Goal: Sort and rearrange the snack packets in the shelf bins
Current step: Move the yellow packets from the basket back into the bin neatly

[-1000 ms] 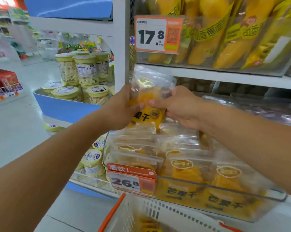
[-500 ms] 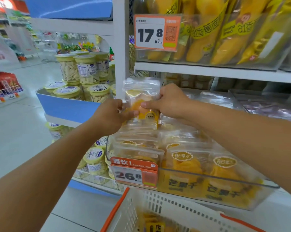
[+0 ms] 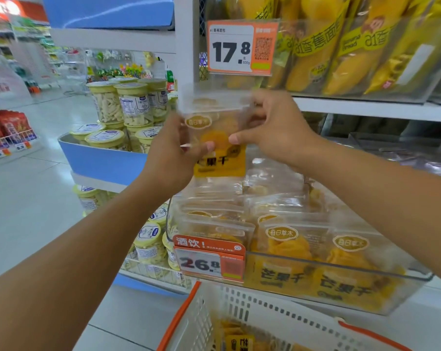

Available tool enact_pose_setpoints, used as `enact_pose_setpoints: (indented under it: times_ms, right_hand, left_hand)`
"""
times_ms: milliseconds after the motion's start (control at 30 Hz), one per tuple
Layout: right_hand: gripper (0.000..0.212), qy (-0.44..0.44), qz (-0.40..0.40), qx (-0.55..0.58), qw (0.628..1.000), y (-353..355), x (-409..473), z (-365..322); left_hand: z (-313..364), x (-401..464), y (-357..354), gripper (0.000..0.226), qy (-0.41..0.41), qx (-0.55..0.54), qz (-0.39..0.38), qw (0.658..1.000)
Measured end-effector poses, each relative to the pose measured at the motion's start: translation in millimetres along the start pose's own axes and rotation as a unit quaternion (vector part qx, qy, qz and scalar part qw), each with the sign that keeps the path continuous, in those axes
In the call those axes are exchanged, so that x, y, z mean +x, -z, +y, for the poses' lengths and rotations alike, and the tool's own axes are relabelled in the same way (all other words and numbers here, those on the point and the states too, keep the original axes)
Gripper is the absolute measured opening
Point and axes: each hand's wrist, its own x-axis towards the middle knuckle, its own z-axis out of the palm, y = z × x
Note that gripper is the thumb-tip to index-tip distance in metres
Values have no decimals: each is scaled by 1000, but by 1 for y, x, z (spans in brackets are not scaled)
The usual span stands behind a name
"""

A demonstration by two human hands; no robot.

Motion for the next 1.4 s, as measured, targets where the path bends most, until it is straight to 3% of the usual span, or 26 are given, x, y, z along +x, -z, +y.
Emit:
enact_pose_setpoints:
  times_ms: [67, 200, 333, 567, 633, 733, 800, 900, 1067, 1167, 1233, 1400]
  right_hand:
    - [46, 38, 16, -9, 999, 3, 4, -1]
    - [38, -39, -6, -32, 999, 0, 4, 21]
    - [26, -90, -65, -25, 993, -5, 9, 39]
    - [38, -137, -110, -87, 980, -4, 2, 24]
    - [37, -158, -117, -116, 974, -6, 5, 21]
    - [47, -199, -164, -179, 949, -8, 13, 13]
    - [43, -232, -177, -147, 945, -8, 17, 12]
    - [37, -252, -162, -88, 950, -8, 17, 15]
    - [58, -208, -30, 17, 978, -9, 17, 23]
    - [39, -219, -61, -48, 973, -9, 14, 22]
    - [36, -219, -71, -66, 971, -8, 12, 21]
    - [61, -208, -53, -18, 977, -6, 9, 19]
  left_hand:
    - [6, 3, -5, 39, -24, 2, 20, 1000]
    - [-3, 6, -15, 37, 35, 34, -39, 998]
    - [-3, 12, -14, 35, 41, 138, -66, 987]
    - [-2, 7, -19, 42, 15, 228, -25, 973]
    - [-4, 11, -16, 51, 47, 241, -7, 969]
    - [-6, 12, -12, 64, 115, 259, -43, 958]
    - [-8, 11, -11, 61, 140, 222, -55, 963]
    - [-10, 8, -11, 50, 125, 169, -22, 977]
    - [-11, 7, -10, 50, 103, 119, -30, 987]
    - [-13, 4, -9, 46, 104, 122, -43, 986]
    - [-13, 4, -9, 46, 102, 124, -43, 986]
    - [-13, 7, -10, 44, 99, 129, -25, 986]
